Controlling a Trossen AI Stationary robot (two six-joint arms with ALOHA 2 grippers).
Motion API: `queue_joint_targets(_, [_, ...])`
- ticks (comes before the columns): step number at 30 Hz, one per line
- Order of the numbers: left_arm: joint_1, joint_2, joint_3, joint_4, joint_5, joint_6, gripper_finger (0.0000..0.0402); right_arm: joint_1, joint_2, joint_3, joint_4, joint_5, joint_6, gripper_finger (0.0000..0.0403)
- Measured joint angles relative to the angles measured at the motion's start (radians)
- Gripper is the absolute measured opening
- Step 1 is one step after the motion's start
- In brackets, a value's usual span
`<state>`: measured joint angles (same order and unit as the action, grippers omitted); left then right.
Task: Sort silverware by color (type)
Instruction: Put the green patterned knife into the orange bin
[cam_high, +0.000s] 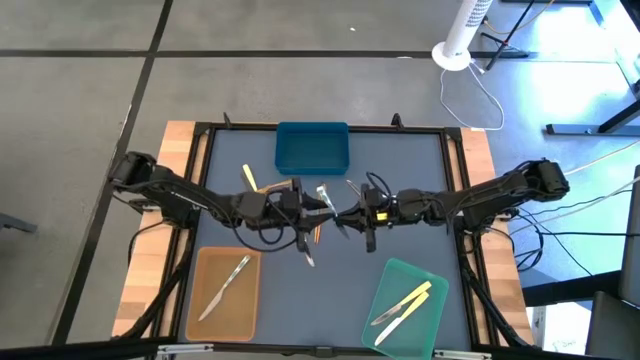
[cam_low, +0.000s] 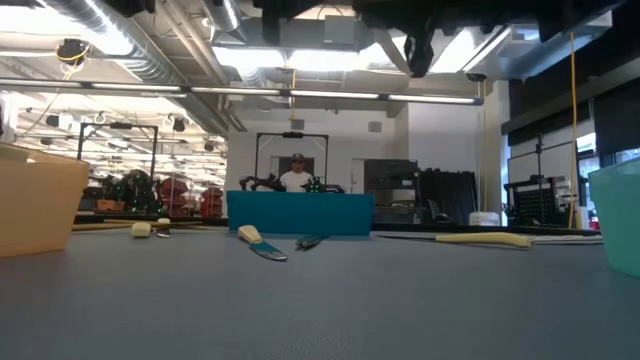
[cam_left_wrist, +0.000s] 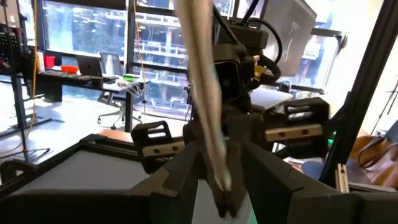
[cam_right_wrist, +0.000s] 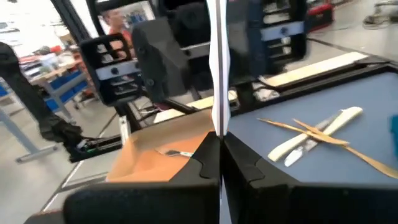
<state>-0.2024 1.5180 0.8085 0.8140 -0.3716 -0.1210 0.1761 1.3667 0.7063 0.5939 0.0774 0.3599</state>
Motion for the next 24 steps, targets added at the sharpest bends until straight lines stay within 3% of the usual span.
queue_joint_targets(11, [-0.003, 0.021, 0.0, 0.027, 0.0, 0.001, 0.011, 0.0, 0.05, 0.0, 0.037, 0.001, 0.0, 0.0])
queue_joint_targets(21, [-0.003, 0.021, 0.0, 0.025, 0.0, 0.0, 0.0026, 0.0, 0.05, 0.0, 0.037, 0.0, -0.001, 0.0])
queue_joint_targets(24, [-0.003, 0.021, 0.0, 0.026, 0.0, 0.0, 0.0025, 0.0, 0.05, 0.0, 0.037, 0.001, -0.002, 0.0])
